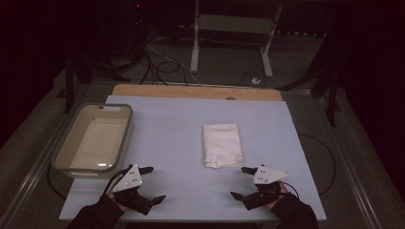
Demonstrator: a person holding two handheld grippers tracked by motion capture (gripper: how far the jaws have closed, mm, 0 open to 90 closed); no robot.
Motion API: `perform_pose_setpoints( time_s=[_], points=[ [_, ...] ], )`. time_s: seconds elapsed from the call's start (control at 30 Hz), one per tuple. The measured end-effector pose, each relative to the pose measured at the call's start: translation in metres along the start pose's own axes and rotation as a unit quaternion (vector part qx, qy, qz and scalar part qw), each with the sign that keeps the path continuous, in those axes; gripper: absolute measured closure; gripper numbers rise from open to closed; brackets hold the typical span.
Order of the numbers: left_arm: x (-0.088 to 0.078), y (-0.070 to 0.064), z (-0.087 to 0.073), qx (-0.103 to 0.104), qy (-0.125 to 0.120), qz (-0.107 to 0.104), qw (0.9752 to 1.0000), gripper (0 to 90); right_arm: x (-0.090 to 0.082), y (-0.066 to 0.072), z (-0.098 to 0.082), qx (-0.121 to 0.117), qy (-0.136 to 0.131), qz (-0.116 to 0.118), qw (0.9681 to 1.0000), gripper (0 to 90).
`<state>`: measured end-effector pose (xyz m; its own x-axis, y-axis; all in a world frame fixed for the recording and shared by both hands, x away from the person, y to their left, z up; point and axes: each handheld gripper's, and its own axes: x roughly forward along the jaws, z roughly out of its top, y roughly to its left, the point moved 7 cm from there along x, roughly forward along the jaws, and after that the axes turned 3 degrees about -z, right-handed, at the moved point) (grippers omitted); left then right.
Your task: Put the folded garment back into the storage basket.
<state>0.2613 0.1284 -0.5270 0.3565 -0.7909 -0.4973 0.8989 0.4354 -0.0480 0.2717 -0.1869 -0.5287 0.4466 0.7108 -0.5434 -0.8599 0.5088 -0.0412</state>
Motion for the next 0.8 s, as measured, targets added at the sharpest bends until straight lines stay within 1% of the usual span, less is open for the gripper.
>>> perform_pose_setpoints(
  time_s=[0.07, 0.1, 0.13, 0.17, 0.2, 0.3, 0.33, 0.37, 0.4, 0.43, 0.47, 0.53, 0.57, 0.6, 0.63, 0.7, 0.73, 0.77, 0.8],
  points=[
    [0.000, -0.001, 0.005, 0.006, 0.002, 0.000, 1.0000, 0.0, -0.003, 0.003, 0.007, -0.011, -0.001, 0.002, 0.9999, 9.2],
    [0.000, -0.002, 0.007, 0.008, 0.003, -0.001, 1.0000, 0.0, -0.003, 0.003, 0.007, -0.011, -0.001, 0.002, 0.9999, 9.2],
    [-0.001, -0.002, 0.011, 0.005, 0.004, -0.003, 1.0000, 0.0, -0.005, 0.005, 0.012, -0.007, -0.005, 0.001, 1.0000, 9.2],
    [-0.002, -0.001, 0.013, 0.005, 0.001, -0.003, 1.0000, 0.0, -0.006, 0.005, 0.014, -0.005, -0.008, 0.004, 0.9999, 9.2],
    [-0.002, -0.001, 0.013, 0.005, 0.001, -0.003, 1.0000, 0.0, -0.007, 0.005, 0.016, -0.004, -0.007, 0.003, 1.0000, 9.2],
    [-0.004, 0.001, 0.020, -0.003, -0.008, -0.006, 0.9999, 0.0, -0.009, 0.004, 0.021, -0.010, -0.010, 0.003, 0.9999, 9.1],
    [-0.004, 0.002, 0.022, -0.004, -0.007, -0.004, 1.0000, 0.0, -0.012, 0.003, 0.026, -0.009, -0.016, 0.001, 0.9998, 9.1],
    [-0.004, 0.002, 0.024, -0.001, -0.006, -0.002, 1.0000, 0.0, -0.012, 0.003, 0.026, -0.009, -0.016, 0.001, 0.9998, 9.1],
    [-0.005, 0.002, 0.026, 0.000, -0.004, -0.003, 1.0000, 0.0, -0.013, 0.003, 0.031, -0.010, -0.021, 0.002, 0.9997, 9.1],
    [-0.005, 0.002, 0.028, 0.001, -0.003, -0.006, 1.0000, 0.0, -0.013, 0.003, 0.031, -0.010, -0.021, 0.002, 0.9997, 9.1],
    [-0.005, 0.000, 0.032, 0.004, -0.005, -0.010, 0.9999, 0.0, -0.014, 0.003, 0.034, -0.012, -0.020, 0.000, 0.9997, 9.1],
    [-0.005, -0.001, 0.034, 0.005, -0.004, -0.013, 0.9999, 0.0, -0.015, 0.002, 0.036, -0.015, -0.024, 0.001, 0.9996, 9.1],
    [-0.005, -0.001, 0.036, 0.009, -0.003, -0.014, 0.9999, 0.0, -0.015, 0.002, 0.040, -0.015, -0.025, 0.002, 0.9996, 9.1],
    [-0.005, -0.001, 0.038, 0.014, 0.000, -0.015, 0.9998, 0.0, -0.015, 0.002, 0.040, -0.015, -0.025, 0.002, 0.9996, 9.1],
    [-0.004, -0.001, 0.040, 0.014, 0.002, -0.018, 0.9997, 0.0, -0.016, 0.000, 0.044, -0.020, -0.028, -0.001, 0.9994, 9.1],
    [-0.003, -0.001, 0.042, 0.012, 0.003, -0.020, 0.9997, 0.0, -0.016, 0.000, 0.044, -0.020, -0.028, -0.001, 0.9994, 9.1],
    [-0.002, -0.001, 0.045, 0.015, 0.011, -0.021, 0.9996, 0.0, -0.017, -0.001, 0.046, -0.024, -0.031, -0.002, 0.9992, 9.1],
    [-0.001, -0.002, 0.046, 0.017, 0.015, -0.025, 0.9994, 0.0, -0.018, -0.002, 0.048, -0.022, -0.033, -0.006, 0.9992, 9.2],
    [0.001, -0.002, 0.048, 0.019, 0.018, -0.024, 0.9994, 0.0, -0.018, -0.003, 0.049, -0.025, -0.034, -0.007, 0.9991, 9.1]
  ],
)
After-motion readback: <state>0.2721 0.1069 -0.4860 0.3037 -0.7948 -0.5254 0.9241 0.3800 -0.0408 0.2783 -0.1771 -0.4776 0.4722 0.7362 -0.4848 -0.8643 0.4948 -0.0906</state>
